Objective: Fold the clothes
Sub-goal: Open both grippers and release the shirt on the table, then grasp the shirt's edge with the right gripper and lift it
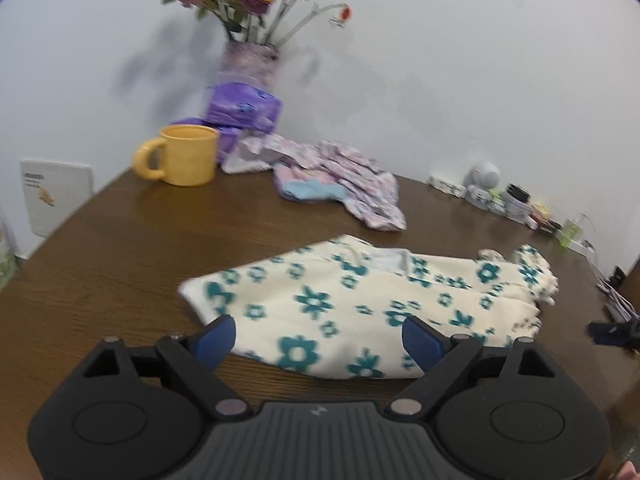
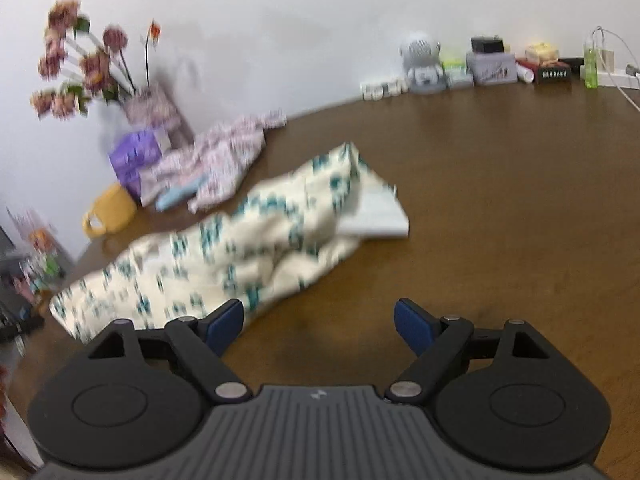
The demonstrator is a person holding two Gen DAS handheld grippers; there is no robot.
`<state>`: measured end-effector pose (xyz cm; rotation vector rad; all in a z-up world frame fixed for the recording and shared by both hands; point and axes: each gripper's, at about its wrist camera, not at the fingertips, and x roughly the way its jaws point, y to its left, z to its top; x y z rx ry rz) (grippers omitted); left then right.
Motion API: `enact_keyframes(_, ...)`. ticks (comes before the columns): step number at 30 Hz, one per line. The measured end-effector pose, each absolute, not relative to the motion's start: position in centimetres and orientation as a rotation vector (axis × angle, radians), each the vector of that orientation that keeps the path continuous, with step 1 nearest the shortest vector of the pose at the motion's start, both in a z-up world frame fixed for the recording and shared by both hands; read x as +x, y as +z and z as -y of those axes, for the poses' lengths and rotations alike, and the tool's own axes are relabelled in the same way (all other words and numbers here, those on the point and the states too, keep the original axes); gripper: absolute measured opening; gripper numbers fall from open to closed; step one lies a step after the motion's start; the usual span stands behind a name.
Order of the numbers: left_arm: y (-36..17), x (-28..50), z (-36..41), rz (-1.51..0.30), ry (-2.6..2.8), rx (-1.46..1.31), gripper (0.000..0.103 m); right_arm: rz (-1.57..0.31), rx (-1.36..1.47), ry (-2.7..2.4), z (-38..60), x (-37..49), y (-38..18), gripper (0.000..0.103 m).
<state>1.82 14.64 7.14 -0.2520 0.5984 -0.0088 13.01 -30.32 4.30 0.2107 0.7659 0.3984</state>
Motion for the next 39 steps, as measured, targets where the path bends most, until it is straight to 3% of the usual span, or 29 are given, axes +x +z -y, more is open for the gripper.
enact_keyframes(14, 6.1, 4.4, -12.2, -0.626, -0.094, -0.206, 0.09, -0.751, 0.147, 0.462, 26.6, 14.8, 3.3, 0.078)
enact_keyframes(16, 6.1, 4.8, -12.4, -0.631, -0.098, -0.202, 0.09, -0.748, 0.14, 0.467, 26.2, 15.2, 3.3, 0.074)
enact_keyframes(18, 6.5, 5.4, -12.5, -0.626, -0.109, -0.177, 0.09, -0.742, 0.144, 0.467, 26.1, 15.8, 3.4, 0.06)
enact_keyframes(30, 7.3, 11.8, -13.2, -0.677, -0.131, 0.041, 0.087, -0.858, 0.207, 0.541, 24.1, 21.1, 3.1, 0.044)
enact_keyframes(34, 6.5, 13.7, -13.9, -0.736, -0.169, 0.055, 0.077, -0.898, 0.255, 0.563, 24.0, 22.4, 2.9, 0.033)
enact_keyframes(36, 5.9, 14.5, -14.2, -0.769, -0.188, 0.065, 0.075, -0.907, 0.27, 0.571, 23.9, 22.9, 2.9, 0.02)
enact_keyframes(39, 5.6, 15.0, -14.4, -0.794, -0.215, 0.072, 0.049, -0.921, 0.294, 0.583, 23.8, 23.7, 2.9, 0.01)
